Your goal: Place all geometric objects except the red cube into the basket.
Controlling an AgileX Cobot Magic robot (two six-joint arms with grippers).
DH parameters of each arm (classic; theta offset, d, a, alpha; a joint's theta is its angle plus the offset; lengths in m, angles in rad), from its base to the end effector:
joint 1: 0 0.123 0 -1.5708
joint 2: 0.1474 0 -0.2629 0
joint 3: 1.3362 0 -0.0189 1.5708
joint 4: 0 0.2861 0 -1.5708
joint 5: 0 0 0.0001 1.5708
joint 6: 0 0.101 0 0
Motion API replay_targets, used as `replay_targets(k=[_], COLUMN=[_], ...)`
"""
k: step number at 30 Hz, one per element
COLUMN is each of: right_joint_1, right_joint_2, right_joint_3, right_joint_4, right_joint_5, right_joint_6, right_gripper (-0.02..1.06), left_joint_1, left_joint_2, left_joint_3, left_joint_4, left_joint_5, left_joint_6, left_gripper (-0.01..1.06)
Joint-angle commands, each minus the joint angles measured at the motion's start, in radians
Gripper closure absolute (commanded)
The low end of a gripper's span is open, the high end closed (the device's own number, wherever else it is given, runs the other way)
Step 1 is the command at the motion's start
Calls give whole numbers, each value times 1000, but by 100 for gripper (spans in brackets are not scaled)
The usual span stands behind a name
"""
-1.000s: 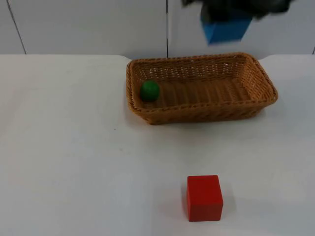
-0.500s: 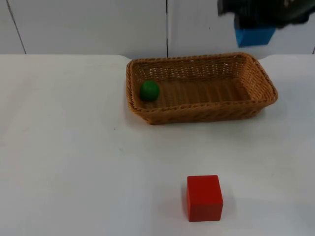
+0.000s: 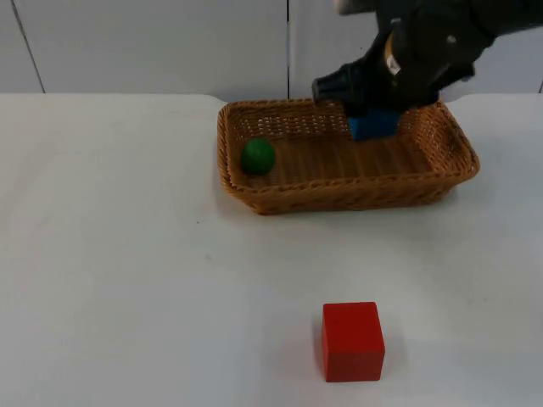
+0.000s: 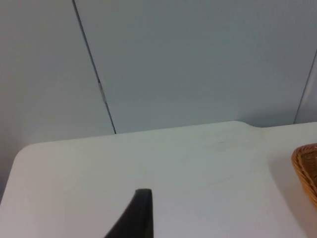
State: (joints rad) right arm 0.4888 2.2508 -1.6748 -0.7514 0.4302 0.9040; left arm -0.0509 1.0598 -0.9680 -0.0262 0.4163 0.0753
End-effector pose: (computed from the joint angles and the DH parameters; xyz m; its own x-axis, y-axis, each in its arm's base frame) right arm 0.4740 0.2195 0.1130 -0.6832 -0.1476 -0.7152 -0.1444 0.9873 -0.0659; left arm 0.2844 -0.0156 0.3450 -0.4043 0.0720 -0.9118 0.0814 0.9958 0.0425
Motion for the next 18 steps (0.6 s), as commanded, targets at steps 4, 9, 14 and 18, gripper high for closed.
replay_targets(k=[4,9,14,18], right_joint_1=[-4,-4,-4,-2], right_joint_2=[48,52,32,-12], right_joint_3=[-39,-39,-39,-39], right_joint_4=[23,23,25,25], right_joint_5=[44,53,53,42], right_joint_6=[-23,-47,-84,-95], right_gripper=[85,48,-1,0], left_joint_1=[4,4,4,4], left_joint_2=[0,1,16,20], left_joint_3=[5,5,5,5], left_joint_4=[20,21,20,20], left_joint_5=[-11,-11,-11,-11], left_joint_6=[-4,-4,-4,-4], left_gripper=[0,0,0,0])
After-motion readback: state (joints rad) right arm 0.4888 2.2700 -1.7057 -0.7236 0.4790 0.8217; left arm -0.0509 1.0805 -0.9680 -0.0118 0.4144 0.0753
